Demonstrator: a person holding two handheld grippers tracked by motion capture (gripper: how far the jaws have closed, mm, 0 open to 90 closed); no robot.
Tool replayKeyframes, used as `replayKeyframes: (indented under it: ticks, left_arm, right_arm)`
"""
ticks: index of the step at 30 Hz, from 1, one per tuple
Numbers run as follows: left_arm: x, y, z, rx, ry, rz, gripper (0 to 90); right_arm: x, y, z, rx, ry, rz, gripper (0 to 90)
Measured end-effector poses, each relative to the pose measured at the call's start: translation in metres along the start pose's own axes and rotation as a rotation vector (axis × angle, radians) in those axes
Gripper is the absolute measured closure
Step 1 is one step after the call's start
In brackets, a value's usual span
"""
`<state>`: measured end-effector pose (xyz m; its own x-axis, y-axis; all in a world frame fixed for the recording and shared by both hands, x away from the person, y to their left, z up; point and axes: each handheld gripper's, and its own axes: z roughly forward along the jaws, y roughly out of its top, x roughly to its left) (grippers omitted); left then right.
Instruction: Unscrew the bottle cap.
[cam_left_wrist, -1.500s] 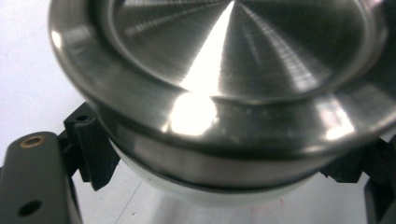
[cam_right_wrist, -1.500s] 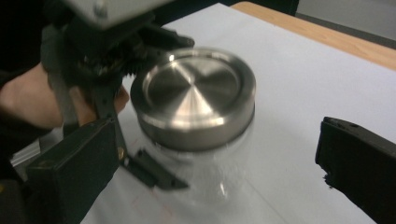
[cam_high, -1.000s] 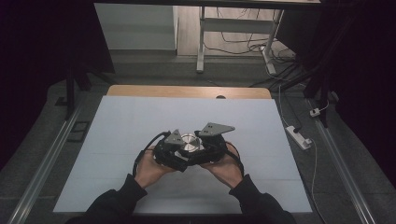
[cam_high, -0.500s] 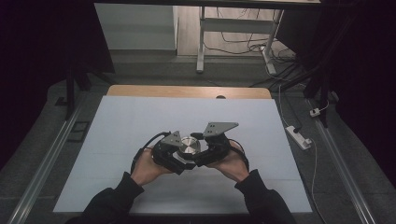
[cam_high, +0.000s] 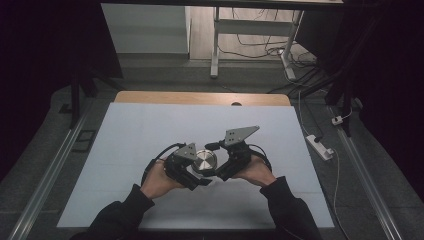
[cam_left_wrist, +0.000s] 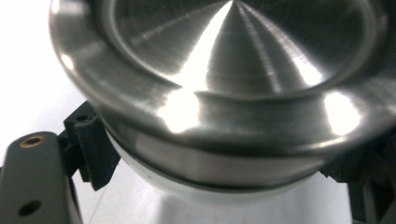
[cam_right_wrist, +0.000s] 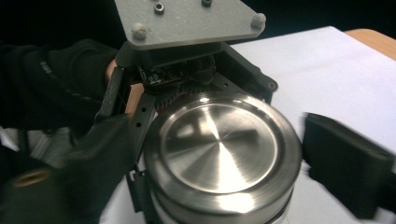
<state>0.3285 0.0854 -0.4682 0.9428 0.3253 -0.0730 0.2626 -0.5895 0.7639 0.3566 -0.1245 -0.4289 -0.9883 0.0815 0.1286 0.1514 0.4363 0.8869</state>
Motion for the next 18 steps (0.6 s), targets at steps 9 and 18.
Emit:
replayKeyframes:
  ticks: [9,18]
  left_arm:
    - [0.004,-0.001,-0.004,-0.009,0.114,-0.089,15.5]
    - [0.001,0.001,-0.003,-0.006,0.148,-0.109,15.5]
  right_arm:
    - [0.02,0.012,0.005,0.016,-0.304,0.088,5.0]
    - [0.029,0.011,0.02,0.002,-0.4,0.072,12.4]
